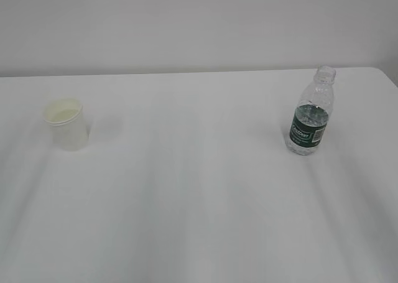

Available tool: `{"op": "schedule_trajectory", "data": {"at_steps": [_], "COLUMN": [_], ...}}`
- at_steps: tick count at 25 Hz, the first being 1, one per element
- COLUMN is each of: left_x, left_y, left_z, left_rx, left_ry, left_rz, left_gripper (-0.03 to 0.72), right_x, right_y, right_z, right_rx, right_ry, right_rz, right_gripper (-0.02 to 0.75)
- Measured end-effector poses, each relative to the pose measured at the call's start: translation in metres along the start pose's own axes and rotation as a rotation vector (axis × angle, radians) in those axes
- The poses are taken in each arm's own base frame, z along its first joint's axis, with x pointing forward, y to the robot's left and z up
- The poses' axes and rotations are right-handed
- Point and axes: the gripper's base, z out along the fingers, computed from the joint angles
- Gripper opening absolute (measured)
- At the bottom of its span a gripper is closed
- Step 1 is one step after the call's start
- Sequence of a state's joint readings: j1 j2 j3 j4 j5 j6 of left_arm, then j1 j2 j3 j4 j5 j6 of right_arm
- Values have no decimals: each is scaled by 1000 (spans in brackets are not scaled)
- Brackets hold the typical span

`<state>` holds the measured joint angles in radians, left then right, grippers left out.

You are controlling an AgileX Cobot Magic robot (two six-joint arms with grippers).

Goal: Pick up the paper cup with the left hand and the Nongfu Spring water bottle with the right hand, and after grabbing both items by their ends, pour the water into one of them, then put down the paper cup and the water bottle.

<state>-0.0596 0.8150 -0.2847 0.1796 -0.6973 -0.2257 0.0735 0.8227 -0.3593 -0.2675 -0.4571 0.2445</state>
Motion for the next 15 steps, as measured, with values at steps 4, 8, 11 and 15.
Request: {"op": "schedule_trajectory", "data": {"at_steps": [4,8,11,15], "left_x": [-9,-16,-19,-24], "left_y": [-1,-2,-2,-2], "left_z": [-11,-23,-34,-51], "left_rx": [-10,-25,-44,-65], "left_ry": [-9,-2,23,37], "left_rz": [-8,0,6,18], "left_gripper": [568,567,566,566], "right_x": [-8,-19,-24,-33], "right_y": [-1,-1,-1,-2], "right_z": [-15,-27,-35,-46], "right_rx": [25,47,60,80], "right_ry": [4,-12,-16,-23], "right_rz": [-9,-16,-20,-23], "right_gripper": [539,539,539,540]}}
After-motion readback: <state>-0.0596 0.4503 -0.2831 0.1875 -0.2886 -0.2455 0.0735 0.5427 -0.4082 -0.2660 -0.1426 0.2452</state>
